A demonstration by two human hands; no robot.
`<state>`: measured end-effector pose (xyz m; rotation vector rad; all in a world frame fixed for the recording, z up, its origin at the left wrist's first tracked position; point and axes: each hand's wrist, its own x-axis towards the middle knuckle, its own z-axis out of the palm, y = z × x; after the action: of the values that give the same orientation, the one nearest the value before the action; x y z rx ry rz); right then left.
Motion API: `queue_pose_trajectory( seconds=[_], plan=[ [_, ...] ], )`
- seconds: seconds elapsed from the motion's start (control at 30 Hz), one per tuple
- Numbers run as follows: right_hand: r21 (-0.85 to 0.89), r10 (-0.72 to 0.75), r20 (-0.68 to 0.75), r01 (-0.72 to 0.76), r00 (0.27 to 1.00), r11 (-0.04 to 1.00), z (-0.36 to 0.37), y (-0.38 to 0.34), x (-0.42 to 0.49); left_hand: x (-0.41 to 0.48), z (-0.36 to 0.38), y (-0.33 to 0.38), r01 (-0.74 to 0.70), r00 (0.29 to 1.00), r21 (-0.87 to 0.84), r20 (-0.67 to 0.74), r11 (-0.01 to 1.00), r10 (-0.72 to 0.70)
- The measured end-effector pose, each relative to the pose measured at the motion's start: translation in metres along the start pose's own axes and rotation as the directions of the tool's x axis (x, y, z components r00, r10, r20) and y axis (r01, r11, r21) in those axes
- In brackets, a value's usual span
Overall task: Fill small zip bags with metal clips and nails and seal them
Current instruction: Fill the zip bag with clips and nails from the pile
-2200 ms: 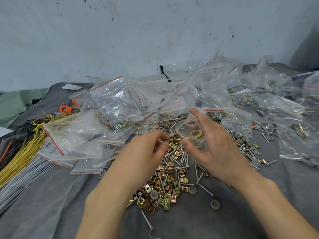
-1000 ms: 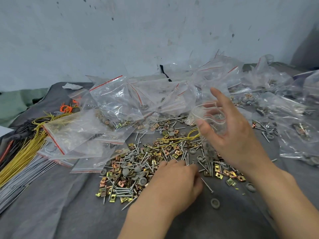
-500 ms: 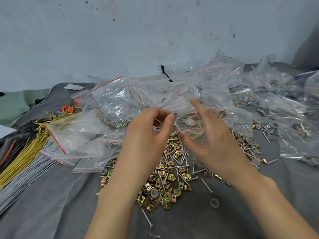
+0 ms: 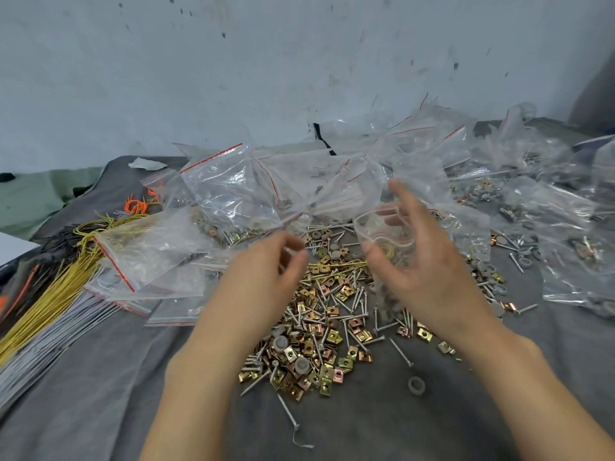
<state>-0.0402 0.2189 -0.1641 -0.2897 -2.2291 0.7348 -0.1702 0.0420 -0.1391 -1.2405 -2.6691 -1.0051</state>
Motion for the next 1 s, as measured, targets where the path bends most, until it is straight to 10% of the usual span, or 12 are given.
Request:
queue_pose_trajectory(
  seconds=[0.4,1.0],
  plan=[
    [-0.062,0.079,-0.186,-0.092,0.979,0.994,-0.036,0.022,0.002,-0.008,0.036,0.012,-0.137,0.905,0.247,0.424,0.959,0.020],
    [-0.229,-0.076,0.140,0.107,0.987,0.968,0.004,0.019,-0.006,-0.011,0.044,0.018,-0.117,0.913,0.347,0.407,0.931,-0.038]
  ],
)
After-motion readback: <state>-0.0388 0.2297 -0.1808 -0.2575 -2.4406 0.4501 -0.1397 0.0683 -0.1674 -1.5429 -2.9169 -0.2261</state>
